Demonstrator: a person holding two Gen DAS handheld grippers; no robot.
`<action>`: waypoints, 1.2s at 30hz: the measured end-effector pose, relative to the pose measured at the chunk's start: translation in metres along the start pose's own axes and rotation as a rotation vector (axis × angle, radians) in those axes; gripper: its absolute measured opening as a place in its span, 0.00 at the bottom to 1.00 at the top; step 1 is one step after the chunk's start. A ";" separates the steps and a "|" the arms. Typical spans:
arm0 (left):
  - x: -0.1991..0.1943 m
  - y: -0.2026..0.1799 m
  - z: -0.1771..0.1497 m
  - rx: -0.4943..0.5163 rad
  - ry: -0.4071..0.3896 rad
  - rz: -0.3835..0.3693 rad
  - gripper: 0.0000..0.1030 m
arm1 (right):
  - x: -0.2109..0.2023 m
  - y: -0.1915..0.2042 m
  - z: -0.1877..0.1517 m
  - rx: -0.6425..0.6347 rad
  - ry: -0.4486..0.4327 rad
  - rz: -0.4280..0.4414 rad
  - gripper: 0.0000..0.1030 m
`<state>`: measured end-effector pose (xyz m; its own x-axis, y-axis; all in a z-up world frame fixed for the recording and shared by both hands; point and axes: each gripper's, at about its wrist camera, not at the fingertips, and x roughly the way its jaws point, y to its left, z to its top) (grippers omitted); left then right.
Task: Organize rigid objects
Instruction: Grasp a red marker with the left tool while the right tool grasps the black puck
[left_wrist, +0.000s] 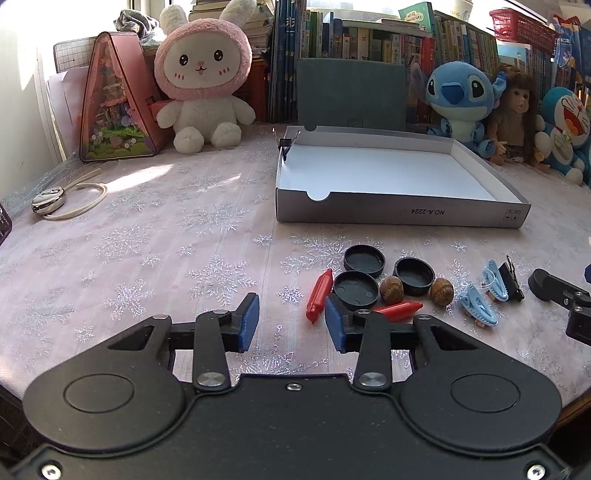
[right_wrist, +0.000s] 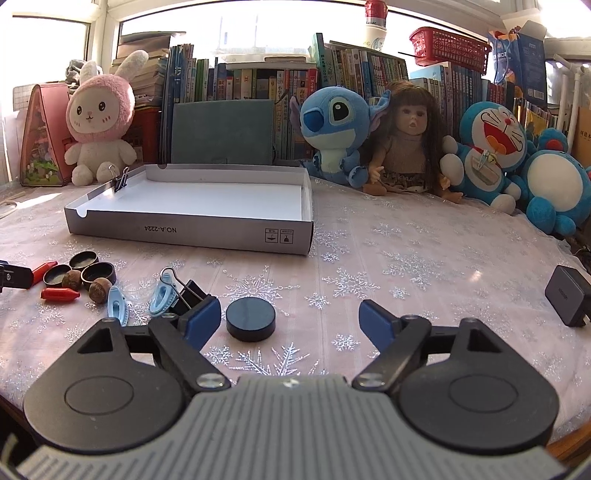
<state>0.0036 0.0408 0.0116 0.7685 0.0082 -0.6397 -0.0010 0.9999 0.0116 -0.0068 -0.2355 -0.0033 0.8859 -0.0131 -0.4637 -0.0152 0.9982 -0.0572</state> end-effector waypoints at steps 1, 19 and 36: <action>0.001 -0.002 0.000 0.016 -0.009 0.005 0.36 | 0.000 0.001 -0.001 -0.006 0.006 -0.002 0.81; 0.021 -0.005 0.001 0.024 -0.016 -0.034 0.25 | 0.009 0.013 0.001 -0.069 0.007 0.021 0.68; 0.018 -0.012 0.002 0.046 -0.035 -0.031 0.09 | 0.014 0.022 0.001 -0.039 0.048 0.085 0.36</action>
<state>0.0191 0.0288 0.0015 0.7898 -0.0235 -0.6129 0.0515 0.9983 0.0281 0.0055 -0.2132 -0.0103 0.8576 0.0678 -0.5098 -0.1084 0.9928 -0.0503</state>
